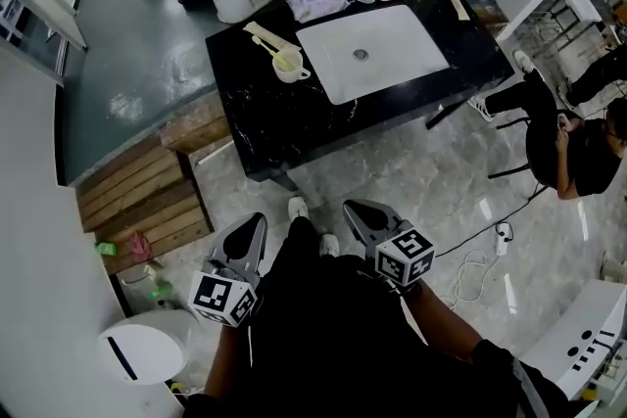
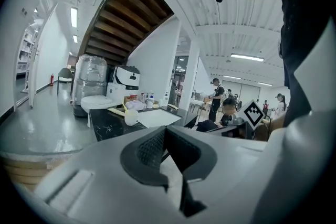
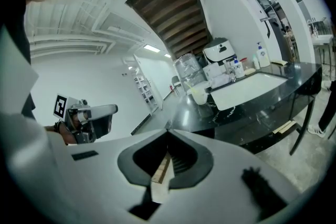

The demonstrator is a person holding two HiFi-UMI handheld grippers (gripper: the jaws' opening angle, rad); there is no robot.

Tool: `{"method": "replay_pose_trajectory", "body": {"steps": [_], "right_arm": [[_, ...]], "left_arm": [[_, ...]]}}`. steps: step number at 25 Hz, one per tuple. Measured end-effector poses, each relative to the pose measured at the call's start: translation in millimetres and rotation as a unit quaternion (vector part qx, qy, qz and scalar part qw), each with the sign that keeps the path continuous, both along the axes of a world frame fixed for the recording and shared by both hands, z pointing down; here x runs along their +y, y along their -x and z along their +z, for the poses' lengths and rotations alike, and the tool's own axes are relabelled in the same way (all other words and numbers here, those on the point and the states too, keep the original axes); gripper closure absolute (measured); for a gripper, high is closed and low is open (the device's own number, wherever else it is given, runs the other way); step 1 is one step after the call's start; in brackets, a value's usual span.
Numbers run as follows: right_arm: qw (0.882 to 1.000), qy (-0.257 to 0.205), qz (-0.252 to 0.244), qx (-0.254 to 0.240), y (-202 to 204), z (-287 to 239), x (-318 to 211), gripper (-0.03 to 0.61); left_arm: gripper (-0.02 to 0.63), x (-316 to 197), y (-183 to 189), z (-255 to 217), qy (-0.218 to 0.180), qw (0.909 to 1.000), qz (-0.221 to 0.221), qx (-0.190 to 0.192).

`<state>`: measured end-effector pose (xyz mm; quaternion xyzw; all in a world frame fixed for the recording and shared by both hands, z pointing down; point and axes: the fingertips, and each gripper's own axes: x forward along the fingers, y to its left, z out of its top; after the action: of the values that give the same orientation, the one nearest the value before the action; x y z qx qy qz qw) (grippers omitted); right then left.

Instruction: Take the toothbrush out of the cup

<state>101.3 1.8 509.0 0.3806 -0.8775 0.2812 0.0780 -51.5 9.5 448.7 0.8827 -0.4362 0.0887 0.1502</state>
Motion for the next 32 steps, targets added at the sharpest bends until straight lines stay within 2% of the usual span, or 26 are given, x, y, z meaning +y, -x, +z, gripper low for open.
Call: {"method": "replay_pose_trajectory", "body": {"steps": [3, 9, 21, 29, 32], "right_arm": [[1.000, -0.008, 0.002, 0.007, 1.8, -1.5, -14.4, 0.565], [1.000, -0.009, 0.003, 0.017, 6.8, -2.6, -47.3, 0.565], [0.999, -0.009, -0.009, 0.032, 51.5, -6.6, -130.1, 0.565], [0.999, -0.002, -0.006, 0.050, 71.7, -5.2, -162.9, 0.565], [0.999, -0.004, 0.002, 0.050, 77.0, -7.9, -175.0, 0.565]], "left_arm": [[0.604, -18.3, -1.3, 1.4, -0.008, 0.9998, 0.013, -0.012], [0.604, -58.0, 1.3, 0.1, -0.011, 0.9995, 0.029, 0.002], [0.604, -138.7, 40.8, 11.0, 0.003, 0.9996, 0.019, 0.019], [0.604, -179.8, 62.6, 26.0, 0.019, 0.9988, 0.018, 0.042], [0.604, -195.2, 65.3, 24.9, 0.013, 0.9987, 0.030, 0.039]]}}
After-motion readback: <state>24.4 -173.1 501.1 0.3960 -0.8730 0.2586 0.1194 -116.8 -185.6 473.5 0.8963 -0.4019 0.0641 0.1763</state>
